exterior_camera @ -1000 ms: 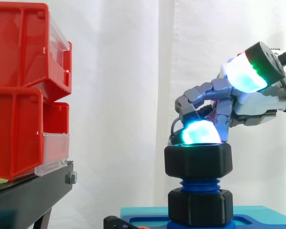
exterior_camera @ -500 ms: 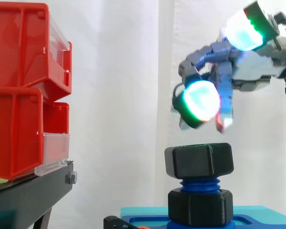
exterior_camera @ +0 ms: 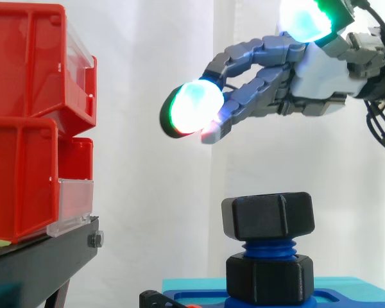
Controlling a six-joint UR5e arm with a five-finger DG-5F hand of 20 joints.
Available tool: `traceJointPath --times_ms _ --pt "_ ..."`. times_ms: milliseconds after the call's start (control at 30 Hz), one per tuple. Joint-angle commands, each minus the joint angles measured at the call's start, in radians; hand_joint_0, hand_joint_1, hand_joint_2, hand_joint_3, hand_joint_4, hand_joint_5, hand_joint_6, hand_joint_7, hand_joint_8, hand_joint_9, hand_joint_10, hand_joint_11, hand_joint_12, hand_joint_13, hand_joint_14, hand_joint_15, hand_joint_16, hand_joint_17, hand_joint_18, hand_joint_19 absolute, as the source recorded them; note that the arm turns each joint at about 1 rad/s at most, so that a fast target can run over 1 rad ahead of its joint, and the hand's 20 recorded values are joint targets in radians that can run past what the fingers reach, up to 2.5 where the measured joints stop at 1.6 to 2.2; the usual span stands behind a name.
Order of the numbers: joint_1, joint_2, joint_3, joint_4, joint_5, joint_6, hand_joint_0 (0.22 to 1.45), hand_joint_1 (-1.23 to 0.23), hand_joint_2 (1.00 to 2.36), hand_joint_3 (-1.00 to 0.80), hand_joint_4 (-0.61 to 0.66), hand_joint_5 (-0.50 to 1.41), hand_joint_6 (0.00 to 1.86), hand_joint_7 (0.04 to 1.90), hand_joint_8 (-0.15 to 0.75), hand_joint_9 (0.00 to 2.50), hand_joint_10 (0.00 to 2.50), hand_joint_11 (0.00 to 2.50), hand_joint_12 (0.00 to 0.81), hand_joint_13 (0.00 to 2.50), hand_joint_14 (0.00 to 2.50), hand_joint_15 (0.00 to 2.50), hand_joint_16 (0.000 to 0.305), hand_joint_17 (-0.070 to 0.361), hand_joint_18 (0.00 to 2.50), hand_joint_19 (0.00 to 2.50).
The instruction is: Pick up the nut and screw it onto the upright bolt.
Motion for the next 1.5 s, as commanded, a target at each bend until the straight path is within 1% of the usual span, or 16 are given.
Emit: traceJointPath --times_ms 0,100,133,233,267,367,400,533,633,733,900,967,1067,1333,1433,1467 --pt "0.018 -0.004 -0.038 0.03 0.007 0.009 0.46 -0.1 1.0 -0.5 0.09 -0.21 0.5 0.54 0.188 0.34 0.0 0.0 0.289 0.07 0.0 0.0 0.034 0.076 0.0 0.0" --pt "0.025 -0.004 -0.055 0.047 0.013 0.009 0.46 -0.07 1.0 -0.5 0.08 -0.21 0.5 0.55 0.177 0.28 0.0 0.0 0.287 0.0 0.0 0.0 0.035 0.079 0.0 0.0" --pt "0.026 -0.004 -0.064 0.058 0.01 0.012 0.46 -0.07 1.0 -0.5 0.08 -0.22 0.5 0.55 0.173 0.26 0.0 0.0 0.288 0.0 0.0 0.0 0.035 0.079 0.0 0.0" --pt "0.029 -0.004 -0.072 0.059 0.013 0.02 0.46 -0.07 1.0 -0.5 0.08 -0.22 0.5 0.55 0.167 0.25 0.0 0.0 0.287 0.0 0.0 0.0 0.035 0.079 0.0 0.0" --pt "0.037 -0.006 -0.073 0.056 0.013 0.018 0.46 -0.07 1.0 -0.5 0.08 -0.22 0.5 0.55 0.167 0.25 0.0 0.0 0.287 0.0 0.0 0.0 0.035 0.08 0.0 0.0" --pt "0.04 -0.004 -0.098 0.065 0.013 0.02 0.46 -0.07 1.0 -0.5 0.09 -0.22 0.5 0.55 0.166 0.25 0.0 0.0 0.286 0.0 0.0 0.0 0.035 0.079 0.0 0.0" --pt "0.041 -0.004 -0.113 0.076 0.013 0.02 0.46 -0.06 1.0 -0.5 0.09 -0.22 0.5 0.55 0.164 0.26 0.0 0.0 0.285 0.0 0.0 0.0 0.035 0.079 0.0 0.0" --pt "0.041 -0.004 -0.118 0.081 0.013 0.02 0.46 -0.06 1.0 -0.5 0.09 -0.21 0.5 0.55 0.164 0.26 0.0 0.0 0.285 0.0 0.0 0.0 0.035 0.079 0.0 0.0" --pt "0.045 -0.006 -0.118 0.09 0.014 0.018 0.46 -0.06 1.0 -0.5 0.1 -0.21 0.5 0.56 0.164 0.27 0.0 0.0 0.284 0.0 0.0 0.0 0.035 0.079 0.0 0.0" --pt "0.045 -0.006 -0.118 0.11 0.013 0.02 0.46 -0.06 1.0 -0.5 0.11 -0.21 0.5 0.56 0.164 0.27 0.0 0.0 0.282 0.0 0.0 0.0 0.035 0.078 0.0 0.0" --pt "0.045 -0.006 -0.118 0.11 0.014 0.02 0.46 -0.07 1.0 -0.5 0.11 -0.2 0.5 0.57 0.165 0.28 0.0 0.0 0.279 0.0 0.0 0.0 0.035 0.078 0.0 0.0" --pt "0.038 -0.006 -0.118 0.121 0.01 0.02 0.46 -0.07 1.0 -0.5 0.11 -0.2 0.5 0.58 0.165 0.28 0.0 0.0 0.279 0.0 0.0 0.0 0.034 0.078 0.0 0.0" --pt "0.038 -0.004 -0.118 0.127 0.013 0.02 0.46 -0.08 1.0 -0.5 0.13 -0.19 0.5 0.59 0.17 0.31 0.0 0.0 0.279 0.03 0.0 0.0 0.034 0.077 0.0 0.0" --pt "0.032 -0.006 -0.121 0.13 0.008 0.02 0.46 -0.09 1.0 -0.5 0.13 -0.19 0.5 0.6 0.172 0.32 0.0 0.0 0.277 0.04 0.0 0.0 0.034 0.076 0.0 0.0" --pt "0.032 -0.006 -0.147 0.147 0.01 0.02 0.47 -0.1 1.0 -0.5 0.13 -0.19 0.5 0.6 0.175 0.33 0.0 0.0 0.277 0.04 0.0 0.0 0.034 0.075 0.0 0.0" --pt "0.032 -0.006 -0.15 0.151 0.01 0.02 0.47 -0.1 1.0 -0.5 0.13 -0.19 0.5 0.6 0.176 0.33 0.0 0.0 0.277 0.04 0.0 0.0 0.034 0.076 0.0 0.0"
